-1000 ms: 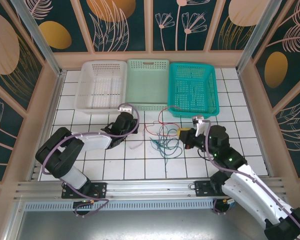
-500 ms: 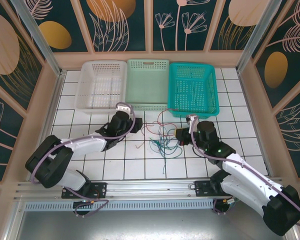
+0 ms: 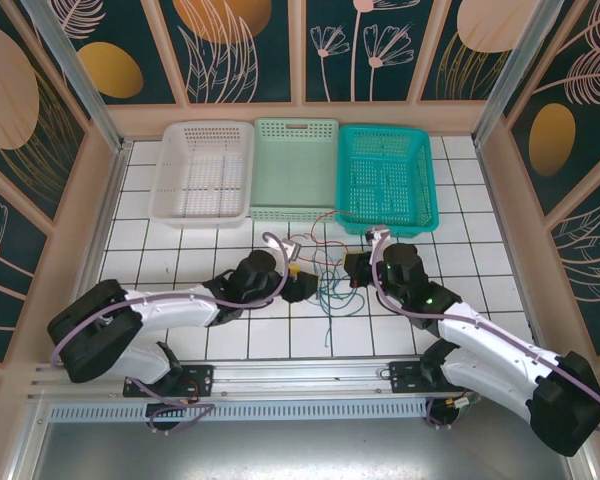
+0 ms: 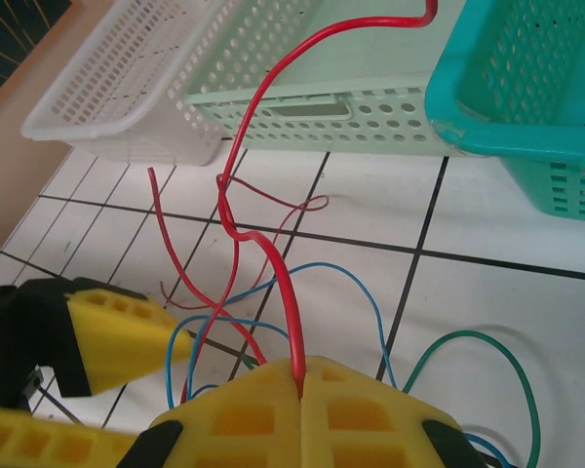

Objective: Untangle the cables

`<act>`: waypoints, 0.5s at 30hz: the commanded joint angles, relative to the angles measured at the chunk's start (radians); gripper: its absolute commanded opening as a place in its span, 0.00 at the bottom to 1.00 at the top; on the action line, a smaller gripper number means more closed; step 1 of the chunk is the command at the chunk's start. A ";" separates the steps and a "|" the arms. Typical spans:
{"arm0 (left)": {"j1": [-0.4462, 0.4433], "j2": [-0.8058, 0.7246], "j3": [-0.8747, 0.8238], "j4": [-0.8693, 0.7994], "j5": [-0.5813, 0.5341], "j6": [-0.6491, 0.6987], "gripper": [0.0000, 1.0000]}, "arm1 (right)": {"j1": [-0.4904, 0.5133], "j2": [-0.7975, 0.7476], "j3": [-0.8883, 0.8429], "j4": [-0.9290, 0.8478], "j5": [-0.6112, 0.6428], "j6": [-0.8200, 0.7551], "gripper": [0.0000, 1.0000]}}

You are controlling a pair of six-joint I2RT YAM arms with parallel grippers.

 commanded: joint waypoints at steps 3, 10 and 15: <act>-0.039 0.100 0.074 0.041 -0.028 -0.055 0.74 | 0.019 -0.007 0.044 0.047 0.055 0.029 0.00; -0.040 0.173 0.119 0.026 -0.072 -0.066 0.43 | 0.028 -0.043 0.057 0.004 0.085 0.042 0.00; -0.037 0.119 0.107 -0.106 -0.284 -0.028 0.16 | 0.025 -0.101 0.109 -0.175 0.152 0.015 0.00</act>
